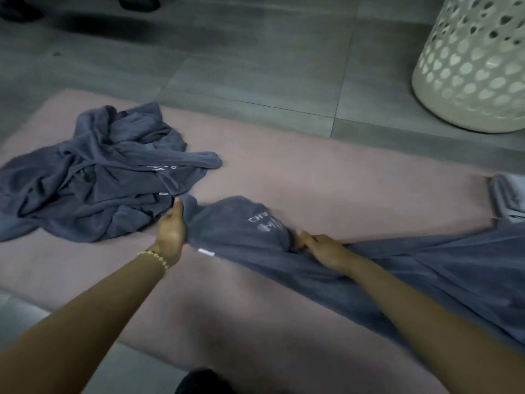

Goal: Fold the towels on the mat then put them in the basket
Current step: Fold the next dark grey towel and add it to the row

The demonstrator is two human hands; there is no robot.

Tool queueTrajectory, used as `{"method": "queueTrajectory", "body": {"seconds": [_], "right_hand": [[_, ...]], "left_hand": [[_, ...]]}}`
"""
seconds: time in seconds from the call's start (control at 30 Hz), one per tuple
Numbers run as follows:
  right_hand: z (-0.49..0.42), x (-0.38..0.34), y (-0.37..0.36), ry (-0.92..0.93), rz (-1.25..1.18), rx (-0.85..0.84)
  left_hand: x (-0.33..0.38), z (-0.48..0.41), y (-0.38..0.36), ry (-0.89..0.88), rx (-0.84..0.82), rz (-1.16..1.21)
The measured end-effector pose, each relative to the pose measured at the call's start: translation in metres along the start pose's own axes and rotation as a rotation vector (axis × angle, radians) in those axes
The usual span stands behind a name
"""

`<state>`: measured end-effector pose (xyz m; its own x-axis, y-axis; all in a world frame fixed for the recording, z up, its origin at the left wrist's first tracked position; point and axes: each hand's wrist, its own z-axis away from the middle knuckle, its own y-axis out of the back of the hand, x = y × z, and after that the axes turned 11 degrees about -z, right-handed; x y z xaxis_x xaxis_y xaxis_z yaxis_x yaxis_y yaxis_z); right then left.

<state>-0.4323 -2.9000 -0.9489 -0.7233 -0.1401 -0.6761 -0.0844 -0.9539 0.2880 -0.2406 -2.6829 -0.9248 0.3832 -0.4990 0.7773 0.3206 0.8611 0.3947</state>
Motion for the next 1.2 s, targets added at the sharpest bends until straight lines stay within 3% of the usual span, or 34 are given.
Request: {"method": "queueTrajectory", "body": {"seconds": [0.07, 0.13, 0.23, 0.3, 0.37, 0.47, 0.63, 0.7, 0.87, 0.93, 1.03, 1.2], "right_hand": [[0.0, -0.007, -0.006, -0.012, 0.037, -0.037], [-0.003, -0.012, -0.012, -0.054, 0.08, -0.091], [-0.005, -0.022, -0.025, -0.035, 0.07, -0.163], [-0.008, -0.027, -0.035, 0.02, 0.042, -0.135], [-0.011, -0.032, -0.045, 0.09, 0.056, -0.077], [-0.018, -0.035, -0.053, 0.116, 0.1, -0.105], [-0.027, -0.048, -0.04, 0.203, 0.029, -0.113], [-0.031, -0.058, -0.023, 0.267, -0.062, -0.022], [-0.042, -0.116, 0.041, 0.444, -0.363, 0.339], [-0.057, -0.14, 0.06, 0.472, -0.368, 0.466], [-0.083, -0.15, 0.072, 0.472, -0.306, 0.613], [-0.082, -0.105, 0.042, 0.436, -0.057, 0.586]], "left_hand": [[-0.022, -0.005, 0.034, -0.025, 0.053, -0.562], [-0.044, -0.001, 0.06, 0.0, -0.163, -1.099], [-0.061, 0.001, 0.075, 0.01, -0.308, -1.468], [-0.065, -0.007, 0.068, -0.161, -0.161, -1.403], [-0.064, -0.013, 0.053, -0.335, -0.14, -1.135], [-0.051, -0.011, 0.018, -0.258, -0.355, -0.701], [-0.039, -0.015, -0.009, -0.299, -0.341, -0.652], [-0.029, -0.02, 0.0, -0.331, -0.348, -0.4], [0.023, -0.051, 0.037, -0.301, -0.08, 0.052], [0.043, -0.067, 0.046, -0.327, -0.009, 0.07], [0.054, -0.08, 0.047, -0.381, 0.094, -0.082], [-0.02, -0.088, 0.042, -0.225, -0.021, -0.153]]}}
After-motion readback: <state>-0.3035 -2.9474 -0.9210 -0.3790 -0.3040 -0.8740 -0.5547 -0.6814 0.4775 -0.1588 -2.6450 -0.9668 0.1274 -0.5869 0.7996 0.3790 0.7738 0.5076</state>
